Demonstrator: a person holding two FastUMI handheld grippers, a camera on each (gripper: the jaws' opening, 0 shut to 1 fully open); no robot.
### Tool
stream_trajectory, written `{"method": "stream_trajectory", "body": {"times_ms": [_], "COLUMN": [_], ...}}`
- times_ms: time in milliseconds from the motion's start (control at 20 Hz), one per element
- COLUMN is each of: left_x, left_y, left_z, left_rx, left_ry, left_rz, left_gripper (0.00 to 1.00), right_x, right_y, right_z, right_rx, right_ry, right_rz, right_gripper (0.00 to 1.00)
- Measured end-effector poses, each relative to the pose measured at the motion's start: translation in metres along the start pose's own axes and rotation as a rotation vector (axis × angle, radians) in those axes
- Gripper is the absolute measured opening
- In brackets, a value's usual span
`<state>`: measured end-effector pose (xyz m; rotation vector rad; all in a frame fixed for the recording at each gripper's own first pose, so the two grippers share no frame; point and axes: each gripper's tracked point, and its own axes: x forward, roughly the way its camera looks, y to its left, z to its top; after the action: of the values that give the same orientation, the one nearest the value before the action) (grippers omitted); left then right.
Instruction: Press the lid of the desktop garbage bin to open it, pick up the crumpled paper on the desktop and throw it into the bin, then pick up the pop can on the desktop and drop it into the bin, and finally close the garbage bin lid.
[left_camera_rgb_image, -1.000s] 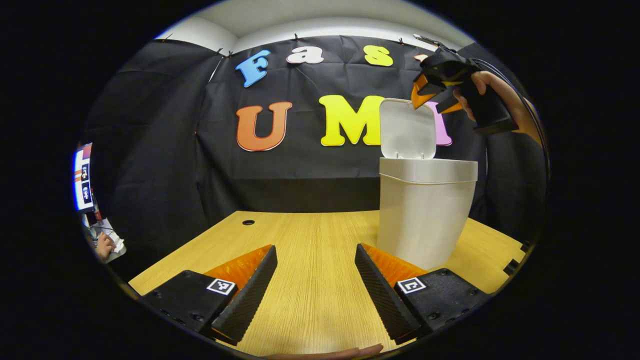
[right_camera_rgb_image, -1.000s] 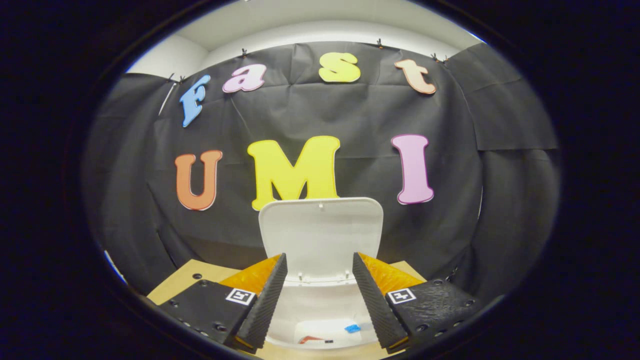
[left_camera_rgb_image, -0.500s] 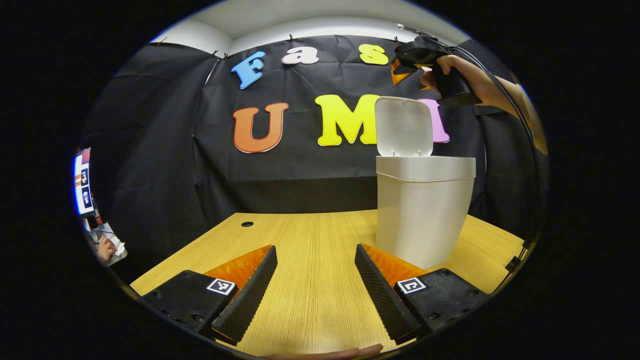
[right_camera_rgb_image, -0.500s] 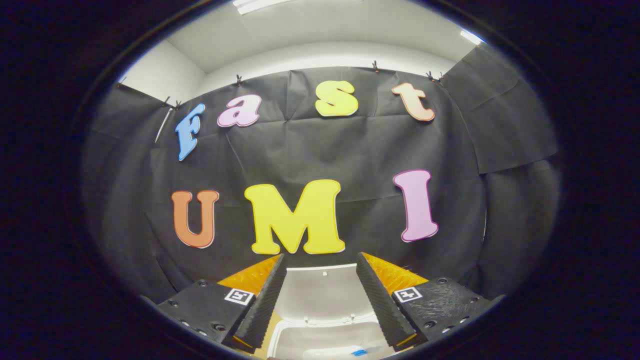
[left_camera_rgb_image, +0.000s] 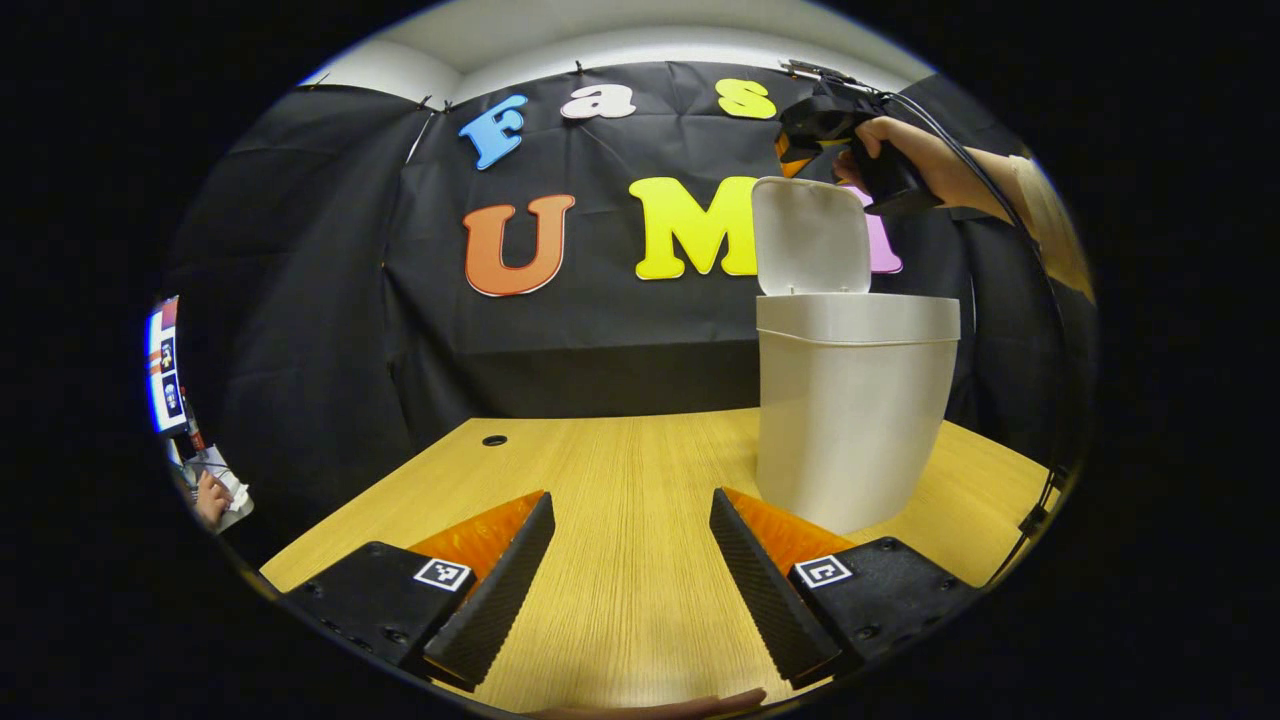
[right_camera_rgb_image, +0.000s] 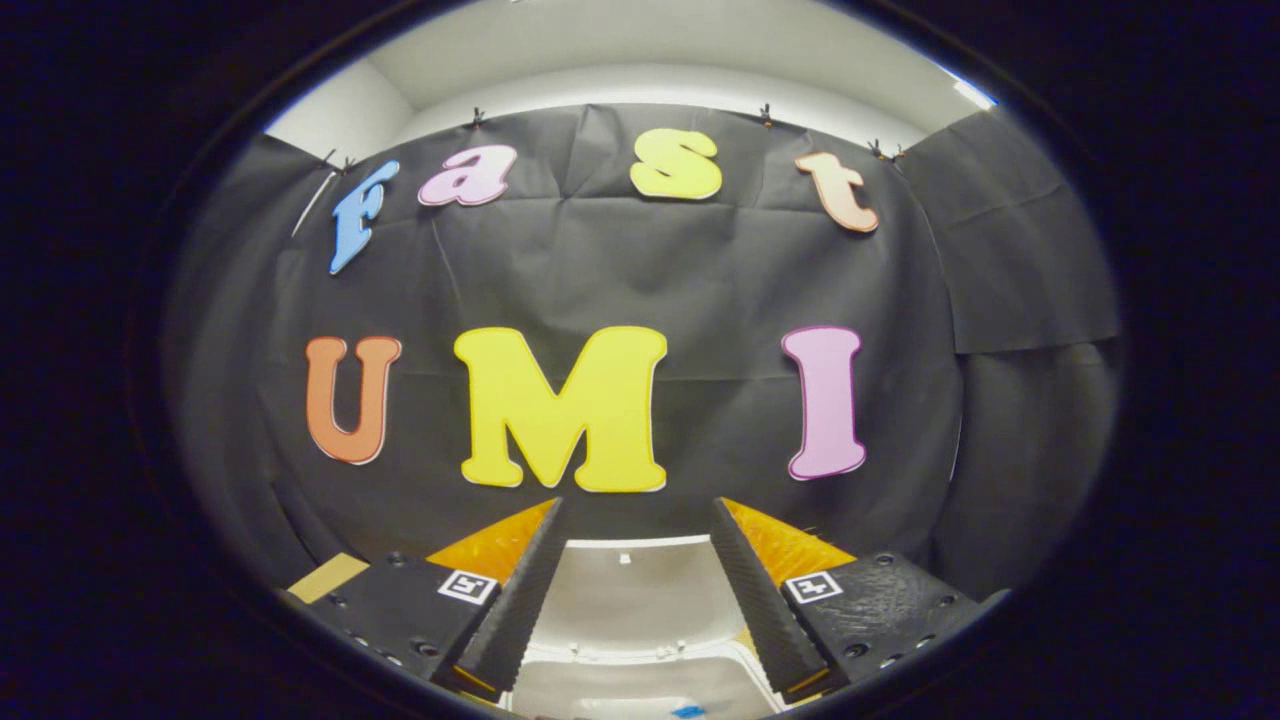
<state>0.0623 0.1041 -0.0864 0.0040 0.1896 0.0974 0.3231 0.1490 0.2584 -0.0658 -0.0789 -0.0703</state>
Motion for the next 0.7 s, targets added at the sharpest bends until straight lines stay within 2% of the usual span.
{"method": "stream_trajectory", "body": {"times_ms": [250, 450, 600, 700], "left_x": [-0.003, -0.018, -0.026, -0.028], "left_y": [-0.007, -0.019, -0.016, -0.019], "left_z": [-0.003, 0.015, 0.030, 0.032], "left_rx": [-0.002, 0.016, -0.006, -0.010], "left_ry": [0.026, -0.048, -0.101, -0.116], "left_rz": [-0.008, -0.037, -0.011, -0.022], "left_gripper": [1.00, 1.00, 1.00, 1.00], "right_x": [-0.018, -0.032, -0.040, -0.043], "right_y": [-0.003, -0.001, 0.000, 0.000], "right_z": [-0.006, -0.011, -0.017, -0.029], "right_rx": [0.007, -0.028, -0.042, -0.060], "right_ry": [0.036, 0.077, 0.113, 0.159], "right_rz": [0.011, 0.005, -0.020, -0.023], "right_gripper": [0.88, 0.88, 0.87, 0.87]}}
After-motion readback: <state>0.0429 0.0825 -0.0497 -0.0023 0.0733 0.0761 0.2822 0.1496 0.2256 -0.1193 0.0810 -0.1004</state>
